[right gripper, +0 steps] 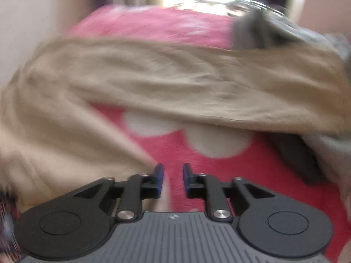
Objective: Fold clothes
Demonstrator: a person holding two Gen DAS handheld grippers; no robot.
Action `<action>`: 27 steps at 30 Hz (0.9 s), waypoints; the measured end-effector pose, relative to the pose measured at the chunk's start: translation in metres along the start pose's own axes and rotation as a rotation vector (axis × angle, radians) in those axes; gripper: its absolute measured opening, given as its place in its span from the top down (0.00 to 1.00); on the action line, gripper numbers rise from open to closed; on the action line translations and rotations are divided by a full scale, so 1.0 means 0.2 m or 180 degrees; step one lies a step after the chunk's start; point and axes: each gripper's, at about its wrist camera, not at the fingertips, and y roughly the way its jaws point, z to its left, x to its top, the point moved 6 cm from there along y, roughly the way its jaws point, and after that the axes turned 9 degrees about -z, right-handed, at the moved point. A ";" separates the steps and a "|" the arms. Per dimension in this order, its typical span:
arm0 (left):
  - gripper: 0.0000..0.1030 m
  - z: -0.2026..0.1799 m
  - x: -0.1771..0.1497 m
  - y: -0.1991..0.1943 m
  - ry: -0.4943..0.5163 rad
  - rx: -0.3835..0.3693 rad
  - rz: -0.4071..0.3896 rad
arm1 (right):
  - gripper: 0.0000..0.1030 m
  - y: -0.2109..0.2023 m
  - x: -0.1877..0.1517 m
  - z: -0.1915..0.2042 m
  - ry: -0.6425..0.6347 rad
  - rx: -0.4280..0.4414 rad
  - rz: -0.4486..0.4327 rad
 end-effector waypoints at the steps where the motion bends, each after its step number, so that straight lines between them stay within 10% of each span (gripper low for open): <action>1: 0.19 0.00 0.00 -0.01 0.0005 -0.0001 -0.0010 | 0.80 -0.04 0.02 -0.08 0.0142 -0.0104 -0.0062; 7: 0.19 0.00 0.12 -0.09 0.0220 -0.0054 -0.0260 | 0.77 -0.49 -0.01 -0.61 0.1270 -0.0383 -0.0459; 15: 0.18 -0.14 0.40 -0.01 0.0714 -0.0412 -0.0649 | 0.46 -0.65 -0.52 -0.60 0.2410 0.0229 0.0134; 21: 0.20 -0.31 0.52 0.23 0.1124 -0.0581 -0.0732 | 0.46 -0.60 -0.76 -0.63 0.4102 0.0662 0.0599; 27: 0.52 -0.38 0.54 0.35 0.1178 -0.0722 -0.0545 | 0.46 -0.56 -0.80 -0.64 0.4738 0.0839 0.0724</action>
